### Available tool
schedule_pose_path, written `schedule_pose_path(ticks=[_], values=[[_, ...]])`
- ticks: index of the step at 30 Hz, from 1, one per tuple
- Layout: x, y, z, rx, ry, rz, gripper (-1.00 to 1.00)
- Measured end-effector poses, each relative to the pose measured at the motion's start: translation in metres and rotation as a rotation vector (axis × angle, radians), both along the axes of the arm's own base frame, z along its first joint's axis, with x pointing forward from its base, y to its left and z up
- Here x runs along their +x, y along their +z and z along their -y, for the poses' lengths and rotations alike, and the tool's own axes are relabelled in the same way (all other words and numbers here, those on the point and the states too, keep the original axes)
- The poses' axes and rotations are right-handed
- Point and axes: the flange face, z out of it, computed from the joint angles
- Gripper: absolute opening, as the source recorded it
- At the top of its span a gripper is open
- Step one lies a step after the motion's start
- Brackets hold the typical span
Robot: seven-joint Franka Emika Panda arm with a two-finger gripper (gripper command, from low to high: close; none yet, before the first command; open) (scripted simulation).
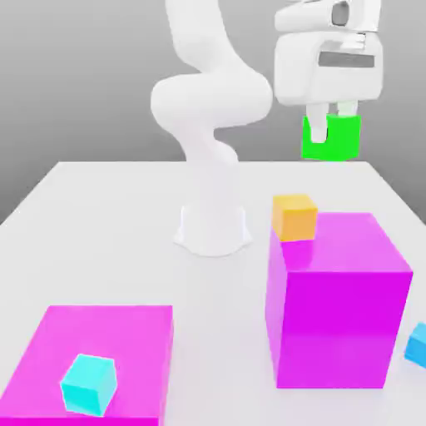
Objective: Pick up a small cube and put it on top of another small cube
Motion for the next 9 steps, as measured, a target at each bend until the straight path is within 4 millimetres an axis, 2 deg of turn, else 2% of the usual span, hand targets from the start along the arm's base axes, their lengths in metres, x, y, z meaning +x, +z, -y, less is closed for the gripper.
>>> schedule_pose_path(ticks=[2, 5, 6, 9], values=[[-0.001, -0.019, 0.005, -0.001, 0.003, -0.066, -1.00], [-0.001, -0.060, 0.007, -0.002, 0.003, -0.086, -1.00], [-0.002, -0.071, 0.007, -0.002, 0.003, -0.087, 1.00], [-0.002, -0.071, 0.007, -0.002, 0.003, -0.087, 1.00]])
